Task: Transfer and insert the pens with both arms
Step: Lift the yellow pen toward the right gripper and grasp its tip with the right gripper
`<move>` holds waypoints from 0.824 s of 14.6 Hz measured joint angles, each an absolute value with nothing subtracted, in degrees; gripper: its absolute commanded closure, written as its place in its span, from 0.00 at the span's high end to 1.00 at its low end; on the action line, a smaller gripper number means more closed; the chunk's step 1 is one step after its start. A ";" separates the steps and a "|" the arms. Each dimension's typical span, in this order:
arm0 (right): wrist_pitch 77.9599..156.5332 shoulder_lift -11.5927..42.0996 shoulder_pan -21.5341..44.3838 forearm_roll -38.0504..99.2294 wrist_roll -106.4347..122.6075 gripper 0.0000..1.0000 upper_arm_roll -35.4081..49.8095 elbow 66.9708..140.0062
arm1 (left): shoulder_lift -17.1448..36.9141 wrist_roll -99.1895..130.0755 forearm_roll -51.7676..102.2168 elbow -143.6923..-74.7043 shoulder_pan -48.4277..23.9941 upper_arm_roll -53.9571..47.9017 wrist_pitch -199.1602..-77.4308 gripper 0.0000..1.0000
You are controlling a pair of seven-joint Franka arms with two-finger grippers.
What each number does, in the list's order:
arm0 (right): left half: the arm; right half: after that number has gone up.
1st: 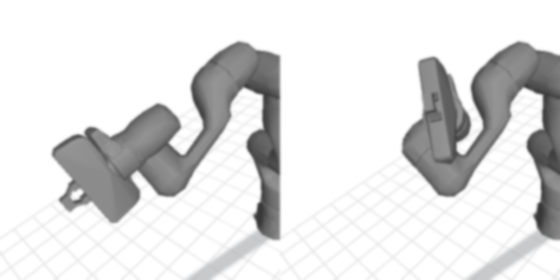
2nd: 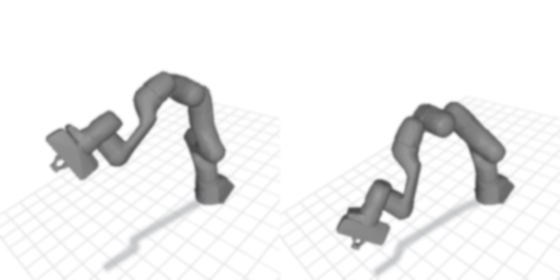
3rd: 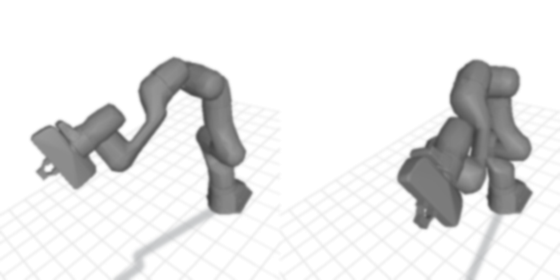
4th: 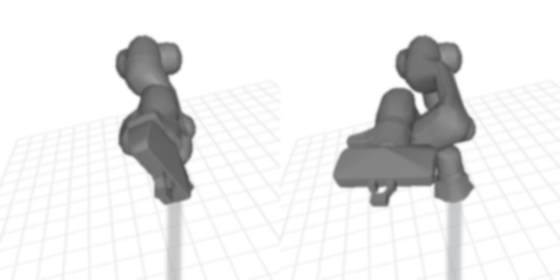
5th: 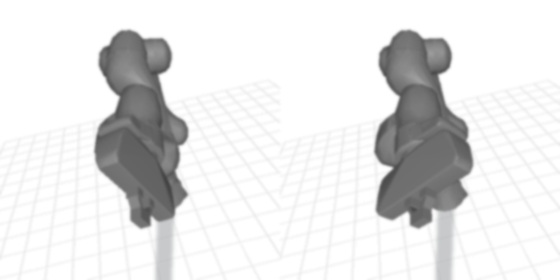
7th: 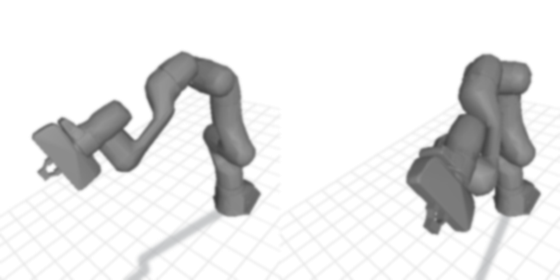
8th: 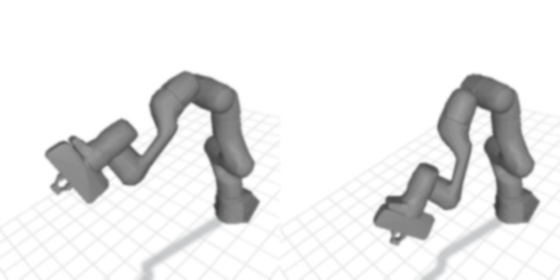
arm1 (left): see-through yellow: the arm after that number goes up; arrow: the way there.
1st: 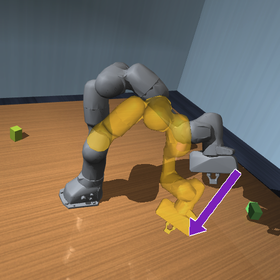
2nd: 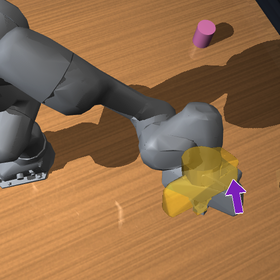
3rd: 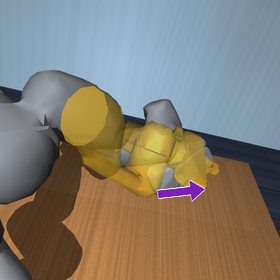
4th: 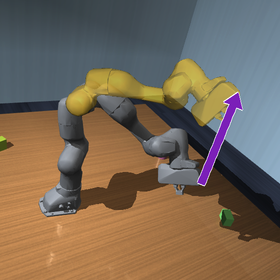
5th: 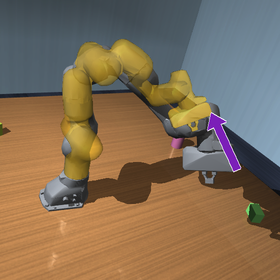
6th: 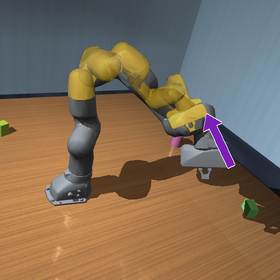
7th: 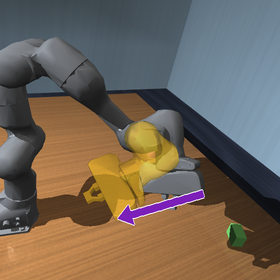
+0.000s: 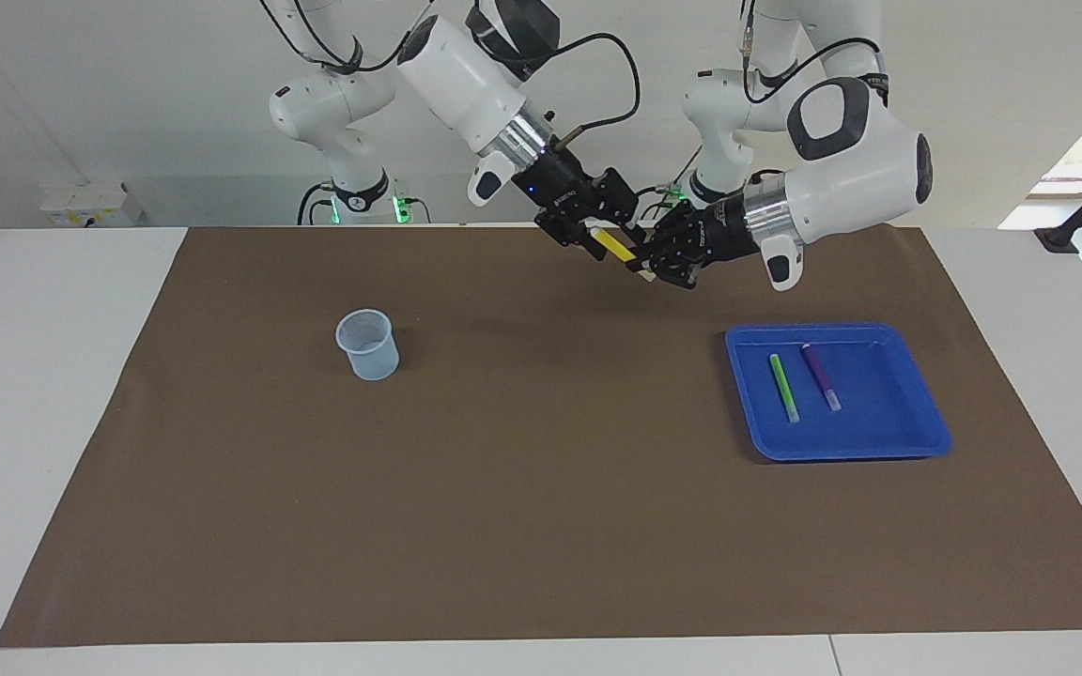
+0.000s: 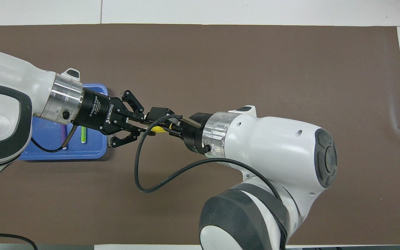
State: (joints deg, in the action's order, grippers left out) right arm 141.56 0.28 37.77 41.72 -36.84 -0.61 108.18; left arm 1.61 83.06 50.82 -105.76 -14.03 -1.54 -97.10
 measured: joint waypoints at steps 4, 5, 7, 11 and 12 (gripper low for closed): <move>140.35 0.26 36.76 40.58 -36.62 0.54 -0.63 107.61 | 1.60 83.06 50.82 -105.76 -14.03 -1.53 -97.11 0.00; 140.31 0.26 36.68 40.56 -36.58 0.49 -0.62 107.58 | 1.60 83.06 50.82 -105.76 -14.03 -1.53 -97.12 0.00; 140.20 0.26 36.67 40.55 -36.58 0.46 -0.55 107.49 | 1.60 83.06 50.82 -105.76 -14.03 -1.52 -97.13 0.00; 139.78 0.26 36.75 40.52 -36.57 0.46 -0.37 107.37 | 1.60 83.06 50.82 -105.76 -14.03 -1.52 -97.24 0.00; 139.74 0.26 36.82 40.52 -36.57 0.46 -0.37 107.37 | 1.60 83.06 50.82 -105.76 -14.03 -1.51 -97.30 0.00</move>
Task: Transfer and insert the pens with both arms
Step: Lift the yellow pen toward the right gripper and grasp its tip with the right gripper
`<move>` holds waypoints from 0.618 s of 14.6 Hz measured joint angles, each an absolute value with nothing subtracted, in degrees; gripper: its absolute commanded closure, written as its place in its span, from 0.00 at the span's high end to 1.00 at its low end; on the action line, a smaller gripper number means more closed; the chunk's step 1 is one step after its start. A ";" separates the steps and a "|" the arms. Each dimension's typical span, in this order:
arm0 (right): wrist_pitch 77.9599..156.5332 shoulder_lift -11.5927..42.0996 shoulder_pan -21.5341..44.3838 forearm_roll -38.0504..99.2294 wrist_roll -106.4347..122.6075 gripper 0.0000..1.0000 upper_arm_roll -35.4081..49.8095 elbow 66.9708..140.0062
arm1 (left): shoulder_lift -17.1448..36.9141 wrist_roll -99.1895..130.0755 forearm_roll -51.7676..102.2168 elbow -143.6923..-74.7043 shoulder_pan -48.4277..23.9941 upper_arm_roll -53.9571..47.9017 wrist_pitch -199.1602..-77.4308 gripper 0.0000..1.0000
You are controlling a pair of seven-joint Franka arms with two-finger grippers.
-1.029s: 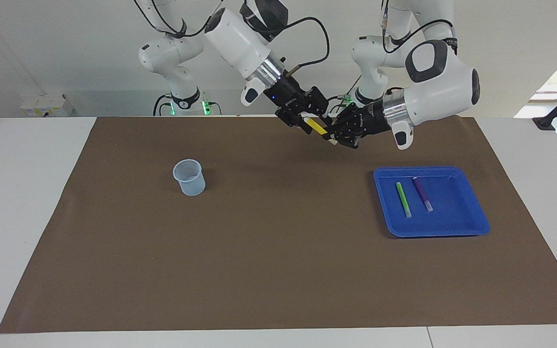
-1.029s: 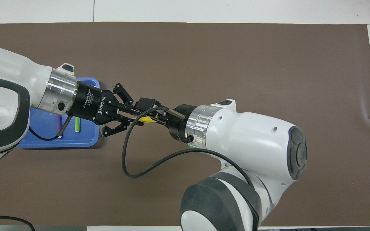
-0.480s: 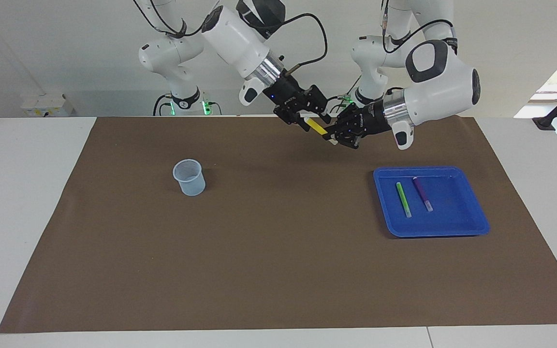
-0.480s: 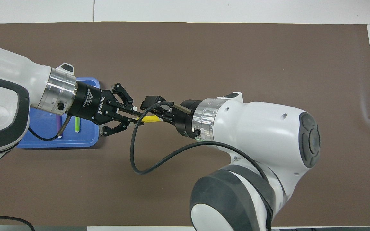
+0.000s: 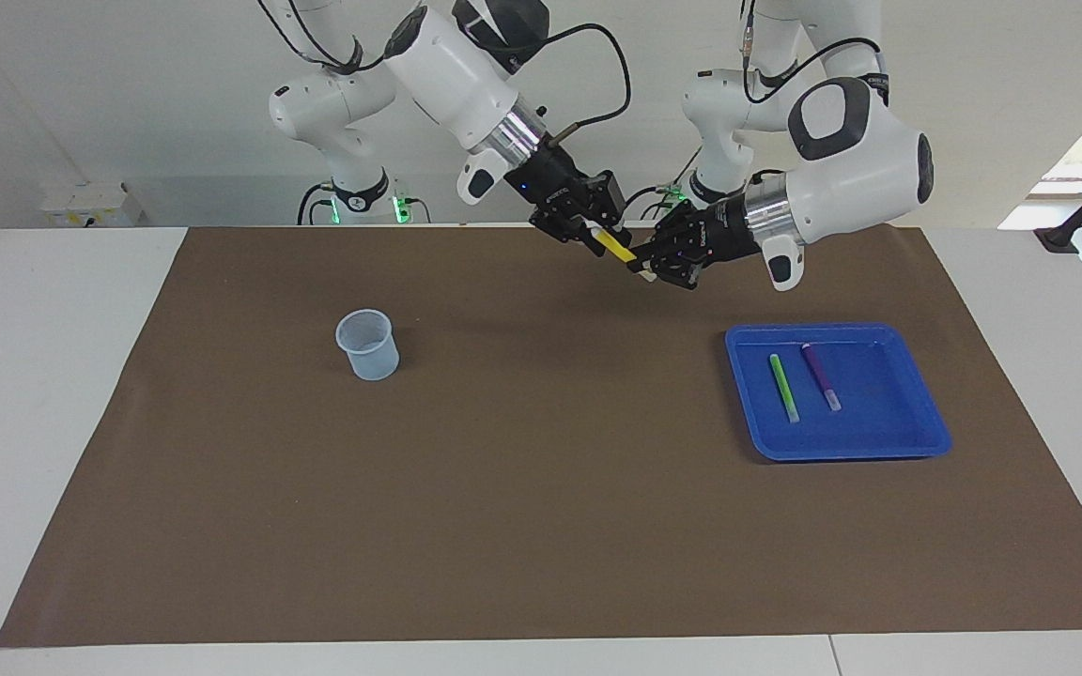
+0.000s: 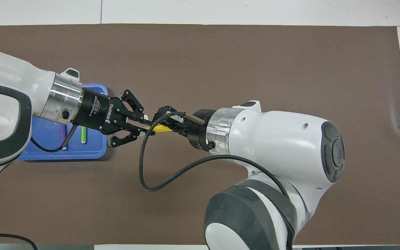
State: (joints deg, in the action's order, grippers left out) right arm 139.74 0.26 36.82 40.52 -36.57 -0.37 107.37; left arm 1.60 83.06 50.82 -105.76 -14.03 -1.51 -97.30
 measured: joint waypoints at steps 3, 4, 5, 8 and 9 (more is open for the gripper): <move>139.65 0.27 36.87 40.40 -36.56 0.27 -0.40 107.39 | 1.58 83.06 50.82 -105.76 -14.01 -1.46 -97.41 0.00; 139.61 0.26 36.87 40.35 -36.52 0.19 -0.41 107.39 | 1.58 83.06 50.82 -105.76 -14.01 -1.45 -97.43 0.00; 139.27 0.27 36.80 40.09 -36.32 0.08 -0.50 107.46 | 1.52 83.05 50.83 -105.76 -13.96 -1.35 -97.53 0.00; 138.63 0.27 36.53 39.92 -35.26 0.00 -0.53 107.50 | 1.36 83.05 50.89 -105.78 -13.96 -1.19 -97.75 0.00; 138.63 0.27 36.51 39.92 -35.22 0.00 -0.53 107.50 | 1.36 83.05 50.90 -105.78 -13.97 -1.20 -97.81 0.00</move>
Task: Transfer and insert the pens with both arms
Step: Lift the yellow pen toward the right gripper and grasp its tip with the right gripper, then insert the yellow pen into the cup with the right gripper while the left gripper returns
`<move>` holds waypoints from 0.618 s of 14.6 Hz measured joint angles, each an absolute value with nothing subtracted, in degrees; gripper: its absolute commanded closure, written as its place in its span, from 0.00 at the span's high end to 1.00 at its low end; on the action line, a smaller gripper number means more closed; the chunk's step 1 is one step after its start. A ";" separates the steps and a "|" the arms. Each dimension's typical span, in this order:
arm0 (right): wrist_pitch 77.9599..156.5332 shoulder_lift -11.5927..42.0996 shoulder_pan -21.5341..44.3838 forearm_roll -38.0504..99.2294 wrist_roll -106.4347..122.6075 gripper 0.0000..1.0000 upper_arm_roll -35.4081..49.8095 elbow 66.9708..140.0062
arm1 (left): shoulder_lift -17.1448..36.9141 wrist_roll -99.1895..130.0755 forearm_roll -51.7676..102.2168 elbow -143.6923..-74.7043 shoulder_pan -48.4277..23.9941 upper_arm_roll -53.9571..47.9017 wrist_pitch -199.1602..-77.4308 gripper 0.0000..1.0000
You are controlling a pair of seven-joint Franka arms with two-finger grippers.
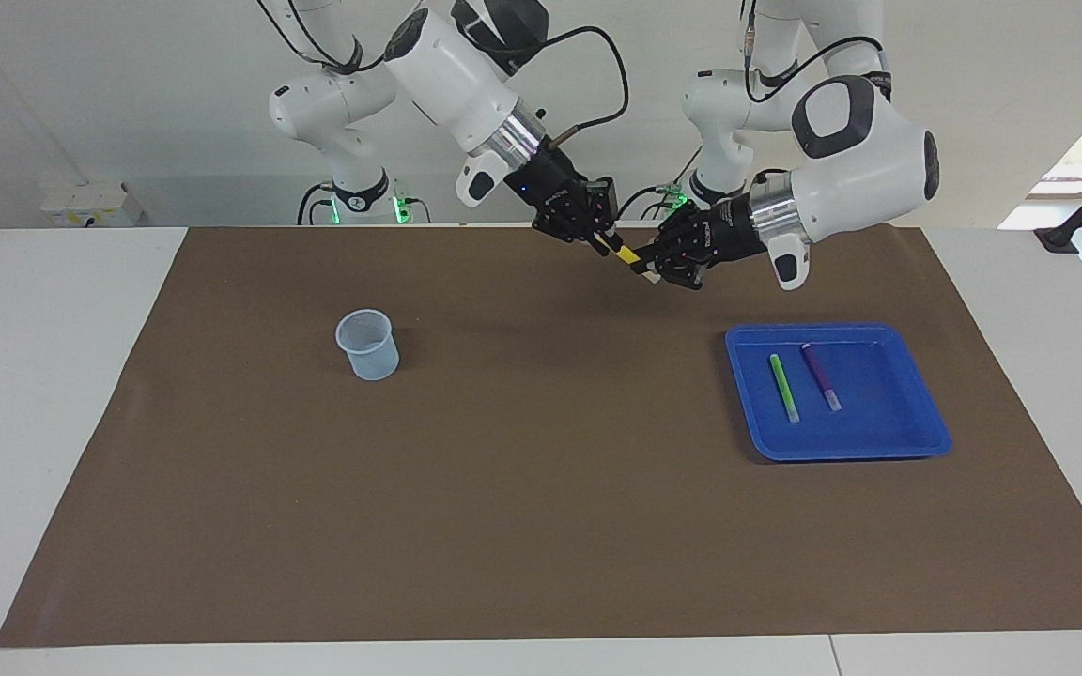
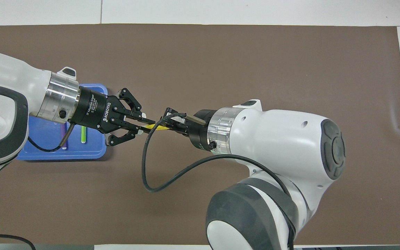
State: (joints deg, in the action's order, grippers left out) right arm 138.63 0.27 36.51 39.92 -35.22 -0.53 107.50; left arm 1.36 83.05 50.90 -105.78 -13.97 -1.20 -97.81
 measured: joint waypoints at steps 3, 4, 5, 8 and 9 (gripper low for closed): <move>138.64 0.26 36.39 39.92 -35.19 0.00 -0.54 107.48 | 1.35 83.04 50.90 -105.78 -14.01 -1.27 -98.03 1.00; 138.51 0.26 36.06 39.91 -35.19 0.00 -0.58 107.45 | 1.34 83.04 50.90 -105.78 -14.02 -1.30 -98.13 1.00; 137.41 0.26 35.14 39.52 -34.91 0.00 -0.61 107.35 | 1.29 83.04 50.90 -105.78 -14.02 -1.31 -98.19 1.00; 127.94 -0.23 29.43 34.80 -29.46 0.00 -0.84 105.77 | 1.01 81.93 50.61 -105.78 -14.02 -1.31 -98.22 1.00; 123.60 -0.52 27.21 31.88 -26.85 0.00 -0.98 104.91 | 0.88 79.63 49.47 -105.78 -14.02 -1.31 -98.22 1.00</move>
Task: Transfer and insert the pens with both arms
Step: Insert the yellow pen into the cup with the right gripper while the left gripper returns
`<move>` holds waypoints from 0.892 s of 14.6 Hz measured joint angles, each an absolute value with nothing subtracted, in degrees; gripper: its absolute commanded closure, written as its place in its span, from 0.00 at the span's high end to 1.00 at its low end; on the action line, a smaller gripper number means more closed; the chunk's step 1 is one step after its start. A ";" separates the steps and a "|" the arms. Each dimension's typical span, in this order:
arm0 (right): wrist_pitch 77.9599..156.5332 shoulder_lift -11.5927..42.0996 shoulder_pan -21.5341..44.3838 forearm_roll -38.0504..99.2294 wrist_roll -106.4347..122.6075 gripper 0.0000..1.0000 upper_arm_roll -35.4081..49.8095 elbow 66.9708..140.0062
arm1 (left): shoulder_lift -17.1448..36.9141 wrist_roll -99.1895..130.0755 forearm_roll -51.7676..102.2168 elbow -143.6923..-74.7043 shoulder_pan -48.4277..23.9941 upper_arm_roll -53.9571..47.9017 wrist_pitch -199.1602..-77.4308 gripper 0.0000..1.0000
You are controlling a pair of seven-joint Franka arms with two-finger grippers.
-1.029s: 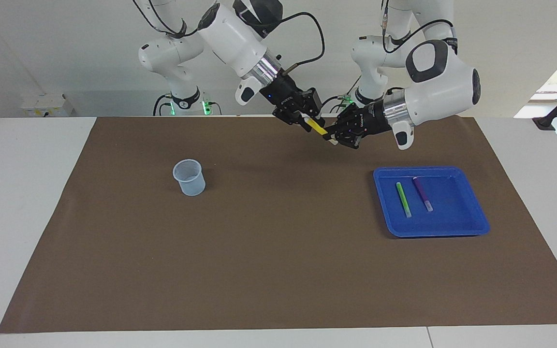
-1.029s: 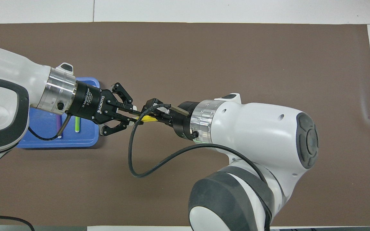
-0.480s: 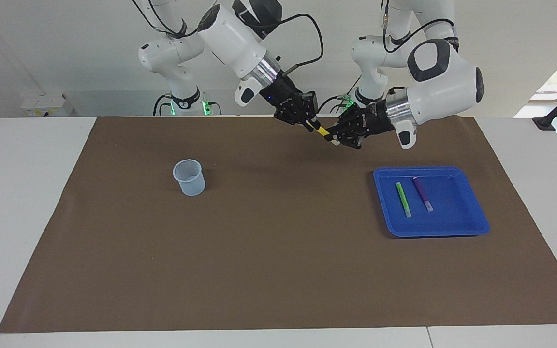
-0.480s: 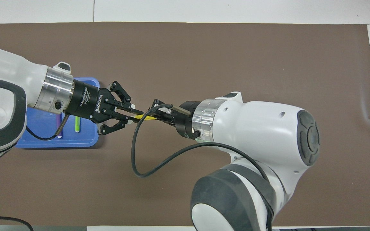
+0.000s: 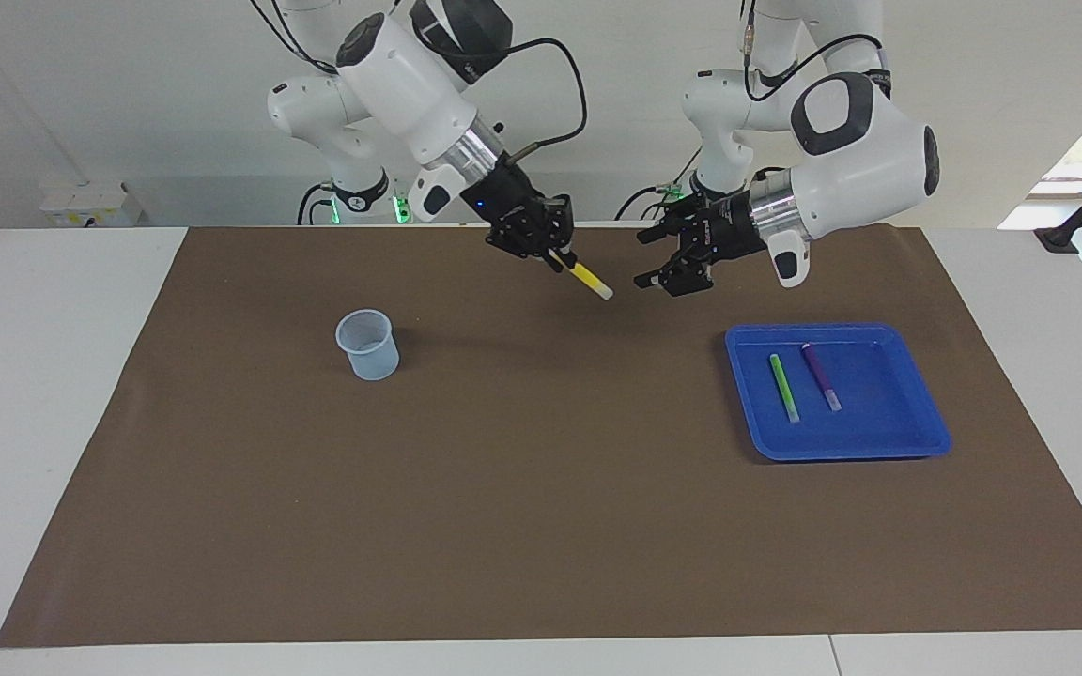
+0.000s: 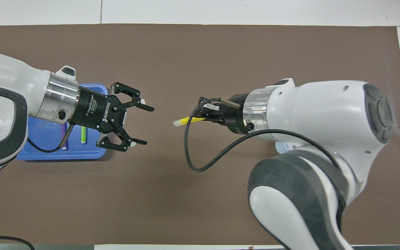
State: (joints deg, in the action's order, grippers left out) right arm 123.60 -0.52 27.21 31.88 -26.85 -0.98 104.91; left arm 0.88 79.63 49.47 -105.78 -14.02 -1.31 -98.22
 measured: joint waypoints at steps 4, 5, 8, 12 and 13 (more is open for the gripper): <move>110.67 -1.35 21.17 16.83 -12.79 0.00 -1.33 103.53 | 0.78 67.98 40.57 -105.83 -13.94 -1.20 -98.25 1.00; 108.52 -1.45 20.14 13.24 -8.93 0.00 -1.34 103.56 | 0.78 65.47 37.09 -105.84 -13.92 -1.11 -98.36 1.00; 103.77 -1.73 16.81 4.25 -0.45 0.00 -1.36 103.78 | 0.78 57.96 26.45 -105.88 -13.90 -1.02 -99.15 1.00; 103.35 -3.39 11.94 1.87 5.84 0.00 -1.36 108.20 | 0.80 44.40 16.75 -107.04 -11.45 -0.77 -100.95 1.00; 104.49 -4.19 10.89 1.87 6.58 0.00 -1.38 110.49 | 0.83 39.52 14.75 -107.88 -9.83 -0.71 -101.88 1.00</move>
